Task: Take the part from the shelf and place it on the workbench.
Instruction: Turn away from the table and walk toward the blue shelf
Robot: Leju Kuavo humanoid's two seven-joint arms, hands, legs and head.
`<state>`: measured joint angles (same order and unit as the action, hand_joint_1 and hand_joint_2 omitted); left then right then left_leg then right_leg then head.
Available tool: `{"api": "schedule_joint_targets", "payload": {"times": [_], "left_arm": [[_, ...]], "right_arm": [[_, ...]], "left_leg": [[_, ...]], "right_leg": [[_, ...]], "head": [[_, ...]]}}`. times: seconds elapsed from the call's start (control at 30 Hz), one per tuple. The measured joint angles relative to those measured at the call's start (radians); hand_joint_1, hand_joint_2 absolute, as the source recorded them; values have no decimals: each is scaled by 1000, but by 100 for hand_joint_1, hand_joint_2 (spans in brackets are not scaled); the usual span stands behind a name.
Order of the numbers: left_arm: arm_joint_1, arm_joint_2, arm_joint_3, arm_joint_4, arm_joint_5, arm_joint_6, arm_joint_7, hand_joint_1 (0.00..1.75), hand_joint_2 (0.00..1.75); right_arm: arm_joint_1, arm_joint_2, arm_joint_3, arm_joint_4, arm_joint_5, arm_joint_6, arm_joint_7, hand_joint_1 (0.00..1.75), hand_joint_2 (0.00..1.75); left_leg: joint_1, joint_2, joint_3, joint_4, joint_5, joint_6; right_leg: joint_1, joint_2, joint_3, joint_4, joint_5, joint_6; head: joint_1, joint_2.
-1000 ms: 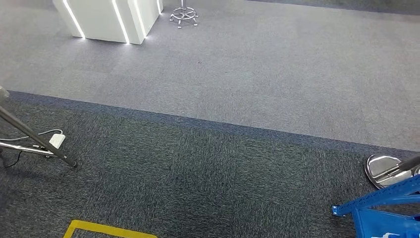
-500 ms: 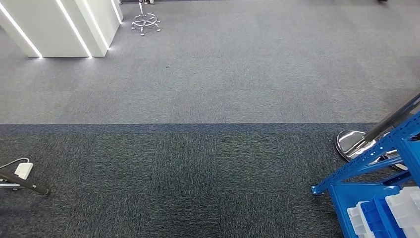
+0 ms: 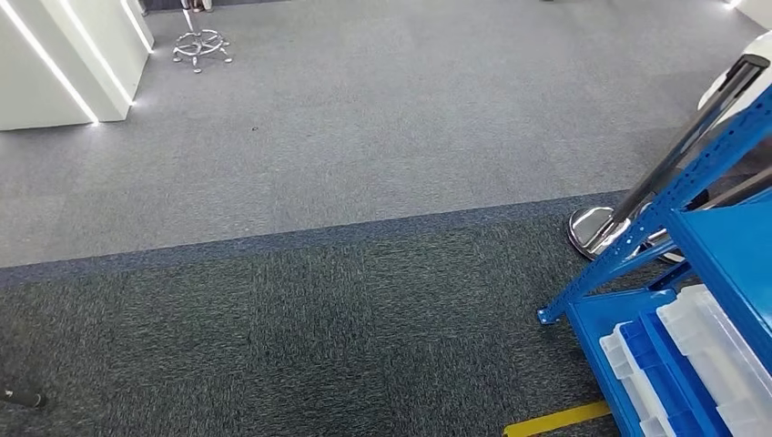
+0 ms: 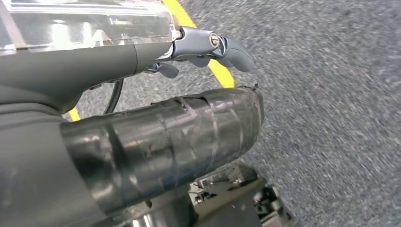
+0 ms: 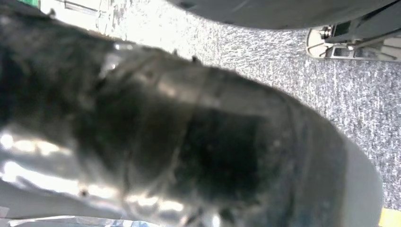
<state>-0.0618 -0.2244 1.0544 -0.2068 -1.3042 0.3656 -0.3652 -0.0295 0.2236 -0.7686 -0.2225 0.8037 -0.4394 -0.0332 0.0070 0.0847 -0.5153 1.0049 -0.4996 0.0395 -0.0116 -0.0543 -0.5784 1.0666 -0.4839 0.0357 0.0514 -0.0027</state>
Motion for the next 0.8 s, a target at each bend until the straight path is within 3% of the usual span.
{"api": "schedule_joint_targets", "payload": {"times": [0.07,0.13,0.2,0.27,0.33,0.37,0.4,0.43,0.5,0.57,0.63,0.67,0.7,0.73,0.8], "left_arm": [[-2,0,0,0,0,0,-1,0,0],[-7,-1,0,0,0,0,-4,0,0],[-11,0,0,0,0,0,-7,0,0],[-11,0,0,0,0,0,-9,0,0],[-8,0,0,0,0,0,-11,0,0],[-7,0,0,0,0,0,-12,0,0],[-6,0,0,0,1,0,-13,0,0],[-7,0,0,0,2,0,-13,0,0],[-7,1,0,0,2,1,-14,0,0],[-8,2,0,0,2,1,-15,0,0],[-10,2,0,0,2,1,-15,0,0],[-10,1,0,0,2,1,-15,0,0],[-11,1,0,0,2,1,-14,0,0],[-11,1,0,0,2,1,-14,0,0],[-9,1,0,0,2,1,-14,0,0]], "right_arm": [[-2,-1,2,0,6,2,0,0,0],[-1,-1,2,0,11,4,1,0,0],[-1,-2,3,0,16,8,3,0,0],[-4,-3,3,0,20,13,3,0,0],[-6,-4,4,0,21,17,3,0,0],[-6,-4,4,0,22,17,3,0,0],[-6,-4,4,0,22,17,3,0,0],[-5,-5,4,0,21,17,3,0,0],[-6,-5,4,0,21,17,3,0,0],[-8,-5,4,0,21,18,3,0,0],[-6,-6,4,0,20,18,3,0,0],[-5,-6,4,0,20,18,3,0,0],[-4,-7,4,0,20,18,3,0,0],[-4,-8,4,0,20,18,3,0,0],[-6,-8,4,0,20,17,3,0,0]], "left_leg": [[-5,16,5,2,-5,-12],[-4,27,11,0,-9,-23],[0,-5,3,29,-35,-33],[4,-55,-41,133,-97,-39],[4,-73,-102,261,-147,-42],[4,-75,-116,287,-145,-41],[4,-76,-114,276,-124,-40],[5,-81,-95,227,-87,-37],[6,-122,-42,95,-20,-28],[5,-157,-16,25,0,-23],[3,-146,-13,15,0,-17],[5,-134,-10,8,5,-11],[7,-122,-8,2,9,-4],[9,-109,-6,-5,13,3],[8,-81,-5,-8,14,10]], "right_leg": [[8,-13,17,-40,4,-16],[6,8,14,-43,8,-29],[1,27,15,-49,13,-42],[-1,46,14,-51,16,-51],[1,70,12,-49,17,-55],[2,83,11,-47,17,-55],[2,97,11,-45,17,-55],[2,110,11,-43,16,-54],[3,134,9,-37,15,-51],[3,155,0,-33,17,-40],[0,175,-6,-34,23,-26],[0,173,-9,-32,22,-21],[1,156,-16,-19,12,-16],[3,131,-31,13,-10,-12],[1,80,-87,128,-74,-3]], "head": [[-1,0],[-1,0],[-1,0],[-1,0],[-1,0],[-1,0],[-1,0],[-1,0],[-1,0],[-1,0],[-1,0],[-1,0],[0,0],[1,0],[4,0]]}}
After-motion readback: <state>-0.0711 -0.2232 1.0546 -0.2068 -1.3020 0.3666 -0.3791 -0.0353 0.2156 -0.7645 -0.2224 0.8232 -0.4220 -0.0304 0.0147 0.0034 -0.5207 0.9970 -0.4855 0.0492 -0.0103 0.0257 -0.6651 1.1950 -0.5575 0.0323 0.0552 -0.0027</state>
